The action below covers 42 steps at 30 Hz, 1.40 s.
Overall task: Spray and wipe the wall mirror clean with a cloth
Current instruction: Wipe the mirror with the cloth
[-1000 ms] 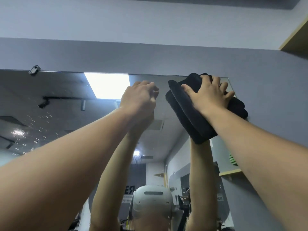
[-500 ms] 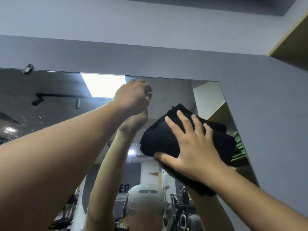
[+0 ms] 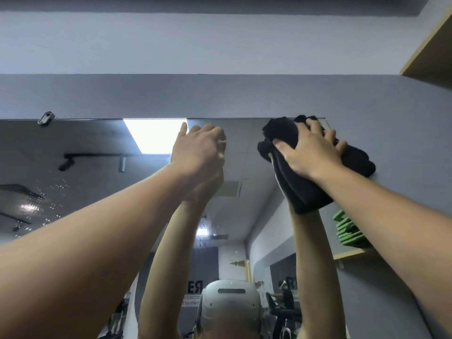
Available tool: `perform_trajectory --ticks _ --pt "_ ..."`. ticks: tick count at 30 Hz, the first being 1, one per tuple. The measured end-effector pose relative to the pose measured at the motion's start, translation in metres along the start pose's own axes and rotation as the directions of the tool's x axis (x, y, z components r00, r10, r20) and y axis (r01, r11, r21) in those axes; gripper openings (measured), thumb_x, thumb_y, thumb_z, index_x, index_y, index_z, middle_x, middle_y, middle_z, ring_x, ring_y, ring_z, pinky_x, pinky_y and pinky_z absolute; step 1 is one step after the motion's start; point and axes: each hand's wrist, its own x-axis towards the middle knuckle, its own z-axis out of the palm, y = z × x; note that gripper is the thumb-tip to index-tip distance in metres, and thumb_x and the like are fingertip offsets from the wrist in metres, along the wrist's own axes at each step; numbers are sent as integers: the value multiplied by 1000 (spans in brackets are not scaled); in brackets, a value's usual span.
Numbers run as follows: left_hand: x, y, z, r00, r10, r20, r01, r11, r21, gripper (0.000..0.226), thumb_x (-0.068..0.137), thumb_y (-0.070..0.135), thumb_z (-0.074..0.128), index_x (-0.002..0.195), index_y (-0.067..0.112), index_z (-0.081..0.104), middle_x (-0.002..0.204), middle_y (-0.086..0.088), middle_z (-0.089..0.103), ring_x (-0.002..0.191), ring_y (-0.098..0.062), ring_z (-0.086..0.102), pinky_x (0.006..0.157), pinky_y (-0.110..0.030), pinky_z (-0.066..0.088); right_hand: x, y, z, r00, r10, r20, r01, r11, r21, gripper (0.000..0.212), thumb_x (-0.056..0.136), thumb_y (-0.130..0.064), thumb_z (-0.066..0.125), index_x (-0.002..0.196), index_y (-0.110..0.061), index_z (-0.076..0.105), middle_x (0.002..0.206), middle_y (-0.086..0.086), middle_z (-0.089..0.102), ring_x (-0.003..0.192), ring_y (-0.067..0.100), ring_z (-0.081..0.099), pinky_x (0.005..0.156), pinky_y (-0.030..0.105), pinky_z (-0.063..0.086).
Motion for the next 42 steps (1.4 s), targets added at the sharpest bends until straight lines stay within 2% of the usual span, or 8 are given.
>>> perform_trajectory --ticks 7,12,18,25,29,34,37,42 --pt "-1 5 4 999 -25 -24 24 998 -52 20 101 26 46 114 22 62 116 -1 63 113 -29 53 122 -49 22 14 -4 4 997 44 -57 -44 999 -6 71 93 -71 40 144 -22 42 156 9 32 137 44 31 110 64 23" --pt "5 9 -4 999 -21 -43 19 999 -32 19 101 24 46 105 19 64 113 -7 64 113 -34 55 121 -48 25 -43 -21 4 981 -195 21 196 980 -18 75 89 -74 42 153 -36 30 164 -1 22 142 41 27 113 63 22" --pt "10 12 -10 998 -9 -63 11 999 36 31 105 30 42 99 13 68 110 -11 67 101 -38 57 100 -44 37 -137 -14 6 844 -514 151 522 853 -16 82 81 -82 27 153 -44 26 166 -8 17 147 30 22 114 56 20" --pt "8 9 -6 993 35 -109 -25 995 100 29 103 32 43 101 15 66 107 -9 66 98 -36 58 79 -39 30 -60 -5 5 935 -346 72 347 938 5 70 91 -76 38 153 -43 29 164 -7 20 143 31 26 114 57 20" --pt "4 10 -3 994 18 -108 -8 996 93 27 104 35 42 102 19 64 109 -5 65 102 -33 57 80 -37 27 0 6 2 992 -126 -4 126 992 2 70 92 -75 39 148 -34 37 161 -2 27 140 38 30 112 60 21" --pt "2 12 -1 996 -22 -90 27 998 54 27 105 38 40 100 22 61 113 -2 64 109 -31 56 85 -40 31 41 10 -4 997 68 -42 -67 997 31 71 93 -72 41 143 -22 43 153 9 35 136 42 32 109 60 24" --pt "0 12 -2 997 -25 -77 28 998 48 22 106 39 39 92 26 50 110 -2 62 107 -30 55 84 -40 29 37 6 -1 996 66 -54 -66 998 3 70 93 -73 39 142 -23 43 154 9 34 136 43 31 109 61 23" --pt "2 13 -5 997 -36 -67 39 998 49 25 106 40 38 89 25 49 102 0 58 104 -30 56 81 -38 28 -3 -4 2 995 -98 -34 97 995 -28 69 92 -73 36 146 -29 39 156 4 31 139 42 29 110 62 23"
